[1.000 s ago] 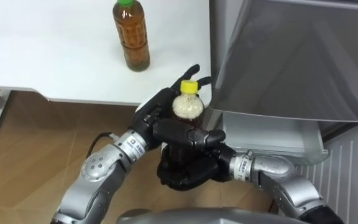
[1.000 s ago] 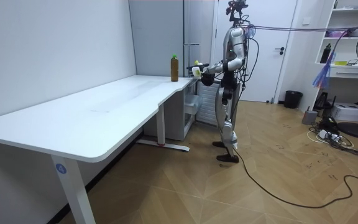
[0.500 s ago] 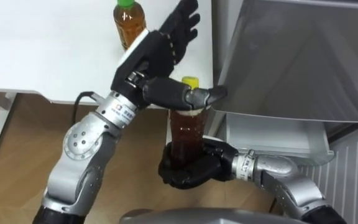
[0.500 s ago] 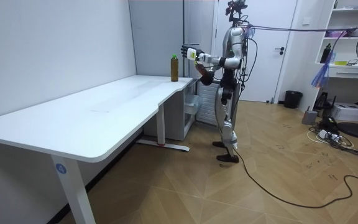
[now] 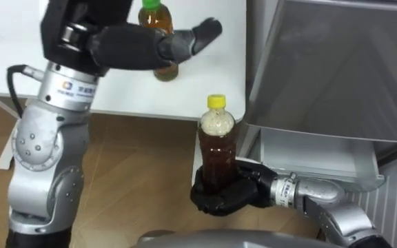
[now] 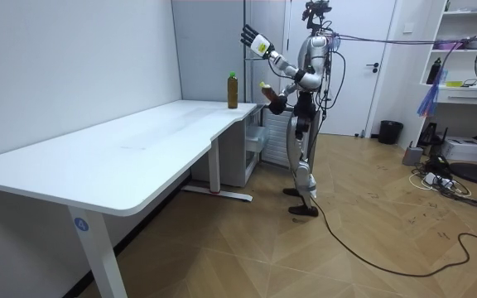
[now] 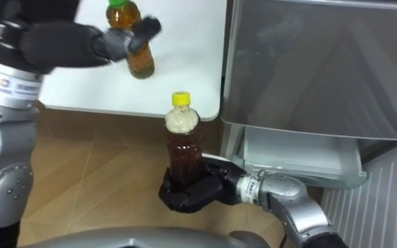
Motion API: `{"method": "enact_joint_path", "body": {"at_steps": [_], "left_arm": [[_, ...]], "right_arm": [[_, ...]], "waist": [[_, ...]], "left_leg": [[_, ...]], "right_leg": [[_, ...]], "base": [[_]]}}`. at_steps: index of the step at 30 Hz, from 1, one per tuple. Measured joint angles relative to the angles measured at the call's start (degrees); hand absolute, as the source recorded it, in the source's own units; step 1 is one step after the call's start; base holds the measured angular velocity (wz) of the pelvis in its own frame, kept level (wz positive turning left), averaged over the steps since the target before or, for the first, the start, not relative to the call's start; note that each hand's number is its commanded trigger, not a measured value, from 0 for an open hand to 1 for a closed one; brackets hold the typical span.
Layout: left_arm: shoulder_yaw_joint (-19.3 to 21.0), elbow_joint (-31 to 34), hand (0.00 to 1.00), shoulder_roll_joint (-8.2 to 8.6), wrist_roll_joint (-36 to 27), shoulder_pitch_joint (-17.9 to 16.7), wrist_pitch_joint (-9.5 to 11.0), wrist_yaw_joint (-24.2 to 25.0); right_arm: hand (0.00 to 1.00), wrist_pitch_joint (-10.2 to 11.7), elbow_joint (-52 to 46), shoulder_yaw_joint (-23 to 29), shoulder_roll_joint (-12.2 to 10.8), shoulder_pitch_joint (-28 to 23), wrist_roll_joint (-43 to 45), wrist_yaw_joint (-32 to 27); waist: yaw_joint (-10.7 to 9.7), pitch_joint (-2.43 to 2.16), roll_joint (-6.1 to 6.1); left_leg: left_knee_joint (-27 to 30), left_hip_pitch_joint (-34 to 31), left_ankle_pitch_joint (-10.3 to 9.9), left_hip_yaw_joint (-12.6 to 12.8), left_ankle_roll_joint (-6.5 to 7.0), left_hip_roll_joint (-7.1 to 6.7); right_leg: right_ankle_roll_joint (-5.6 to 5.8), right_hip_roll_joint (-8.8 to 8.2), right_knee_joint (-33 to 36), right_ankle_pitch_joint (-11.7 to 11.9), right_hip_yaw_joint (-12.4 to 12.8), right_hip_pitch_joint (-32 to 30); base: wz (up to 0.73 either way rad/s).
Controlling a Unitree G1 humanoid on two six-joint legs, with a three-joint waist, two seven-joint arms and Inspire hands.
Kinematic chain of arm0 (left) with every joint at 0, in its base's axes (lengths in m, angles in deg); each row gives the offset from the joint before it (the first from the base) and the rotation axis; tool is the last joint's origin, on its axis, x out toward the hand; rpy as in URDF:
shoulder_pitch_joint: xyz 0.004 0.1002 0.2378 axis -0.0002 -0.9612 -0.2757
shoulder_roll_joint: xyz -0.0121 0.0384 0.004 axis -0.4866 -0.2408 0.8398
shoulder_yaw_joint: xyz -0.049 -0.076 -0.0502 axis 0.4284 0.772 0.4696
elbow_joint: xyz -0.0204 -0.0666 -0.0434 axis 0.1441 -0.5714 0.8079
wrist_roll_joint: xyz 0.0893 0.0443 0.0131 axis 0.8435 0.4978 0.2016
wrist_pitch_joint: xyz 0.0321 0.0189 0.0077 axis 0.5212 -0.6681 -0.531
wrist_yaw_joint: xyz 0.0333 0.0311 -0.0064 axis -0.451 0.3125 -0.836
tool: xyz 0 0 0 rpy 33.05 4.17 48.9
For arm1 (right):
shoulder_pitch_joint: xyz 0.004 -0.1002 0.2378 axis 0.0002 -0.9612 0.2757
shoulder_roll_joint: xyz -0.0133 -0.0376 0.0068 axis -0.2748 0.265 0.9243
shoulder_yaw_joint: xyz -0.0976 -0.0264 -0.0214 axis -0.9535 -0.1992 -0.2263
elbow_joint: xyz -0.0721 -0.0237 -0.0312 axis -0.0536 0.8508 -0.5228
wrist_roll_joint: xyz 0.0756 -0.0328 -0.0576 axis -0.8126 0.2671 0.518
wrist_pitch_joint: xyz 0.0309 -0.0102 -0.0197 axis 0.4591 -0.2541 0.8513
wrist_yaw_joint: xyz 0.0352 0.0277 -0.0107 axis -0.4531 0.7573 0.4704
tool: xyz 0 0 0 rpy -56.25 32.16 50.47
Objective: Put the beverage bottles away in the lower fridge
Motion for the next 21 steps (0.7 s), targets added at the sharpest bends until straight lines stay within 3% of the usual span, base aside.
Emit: {"method": "enact_joint_path", "body": {"at_steps": [3,13,17,21], "left_arm": [[3.8,0.4,0.0,0.19,0.0,2.0,2.5,-4.4],[15.3,2.0,0.0,0.53,4.3,1.8,9.4,-18.3],[20.2,-4.8,0.0,0.59,4.1,1.1,10.9,-24.8],[21.2,-14.6,0.0,0.59,-1.5,-1.0,10.9,-30.3]], "right_arm": [[1.0,0.8,0.0,1.1,0.1,-2.1,0.0,0.7],[1.0,1.7,-0.3,3.1,-0.4,-6.4,4.3,0.7],[1.0,1.7,-0.4,5.7,-1.1,-7.4,5.5,0.5],[1.0,1.6,-1.1,5.7,-0.5,-7.3,5.3,-1.3]], "waist": [[1.6,-0.02,0.03],[6.6,-0.12,0.4],[7.0,-0.14,0.4],[8.3,-0.21,0.16]], "left_leg": [[0.0,0.5,0.0,0.3,0.0,0.05],[-0.9,2.3,0.0,-0.3,0.0,0.05],[-0.9,2.4,0.0,-1.2,-0.04,-0.27],[-1.0,2.4,0.1,-1.0,-0.12,-0.23]], "right_leg": [[0.0,0.02,-0.2,0.0,0.0,0.6],[0.11,0.15,-1.3,0.0,-0.1,2.6],[0.15,0.15,-1.9,0.0,-1.4,3.5],[0.11,0.11,-1.9,-0.1,-1.4,3.3]], "base": [[-0.01],[0.04],[0.14],[-0.03]]}}
